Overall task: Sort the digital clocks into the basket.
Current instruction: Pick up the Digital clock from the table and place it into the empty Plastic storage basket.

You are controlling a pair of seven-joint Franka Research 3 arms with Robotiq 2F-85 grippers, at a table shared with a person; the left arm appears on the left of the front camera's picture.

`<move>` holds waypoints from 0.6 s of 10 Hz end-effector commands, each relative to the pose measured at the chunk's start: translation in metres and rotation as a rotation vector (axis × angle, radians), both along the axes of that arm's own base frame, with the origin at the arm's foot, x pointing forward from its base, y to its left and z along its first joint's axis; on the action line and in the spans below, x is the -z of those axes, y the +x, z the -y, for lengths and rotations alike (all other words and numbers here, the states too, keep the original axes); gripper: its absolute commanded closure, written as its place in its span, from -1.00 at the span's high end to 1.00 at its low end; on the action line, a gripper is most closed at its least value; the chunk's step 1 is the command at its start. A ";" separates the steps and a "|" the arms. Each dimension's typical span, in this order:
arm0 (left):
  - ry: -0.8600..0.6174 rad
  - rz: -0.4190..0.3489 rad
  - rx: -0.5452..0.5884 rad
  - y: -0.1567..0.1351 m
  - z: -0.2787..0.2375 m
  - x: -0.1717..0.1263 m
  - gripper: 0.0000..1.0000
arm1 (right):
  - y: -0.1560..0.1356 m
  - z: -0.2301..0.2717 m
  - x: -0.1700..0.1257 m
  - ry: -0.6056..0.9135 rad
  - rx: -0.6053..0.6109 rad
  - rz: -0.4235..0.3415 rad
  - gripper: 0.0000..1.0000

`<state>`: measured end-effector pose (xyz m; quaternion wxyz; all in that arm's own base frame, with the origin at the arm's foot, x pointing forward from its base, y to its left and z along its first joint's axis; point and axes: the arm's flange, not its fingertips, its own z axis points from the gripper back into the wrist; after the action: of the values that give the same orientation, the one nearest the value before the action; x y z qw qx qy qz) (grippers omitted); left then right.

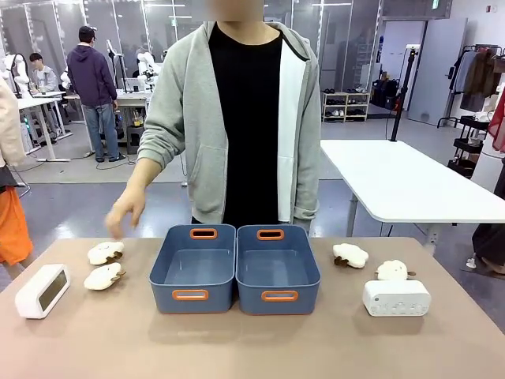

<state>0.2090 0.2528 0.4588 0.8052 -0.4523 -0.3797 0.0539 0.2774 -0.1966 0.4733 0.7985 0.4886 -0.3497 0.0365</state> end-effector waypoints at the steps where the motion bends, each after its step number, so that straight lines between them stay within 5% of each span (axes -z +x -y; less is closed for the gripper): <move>1: -0.002 0.027 0.013 0.000 -0.001 -0.002 1.00 | -0.001 0.001 -0.001 -0.014 -0.014 0.015 1.00; 6: -0.002 0.027 0.013 0.000 -0.001 -0.002 1.00 | -0.001 0.001 -0.001 -0.014 -0.014 0.015 1.00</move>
<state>0.2081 0.2519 0.4599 0.8062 -0.4515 -0.3786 0.0532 0.2767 -0.1953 0.4742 0.7998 0.4881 -0.3474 0.0382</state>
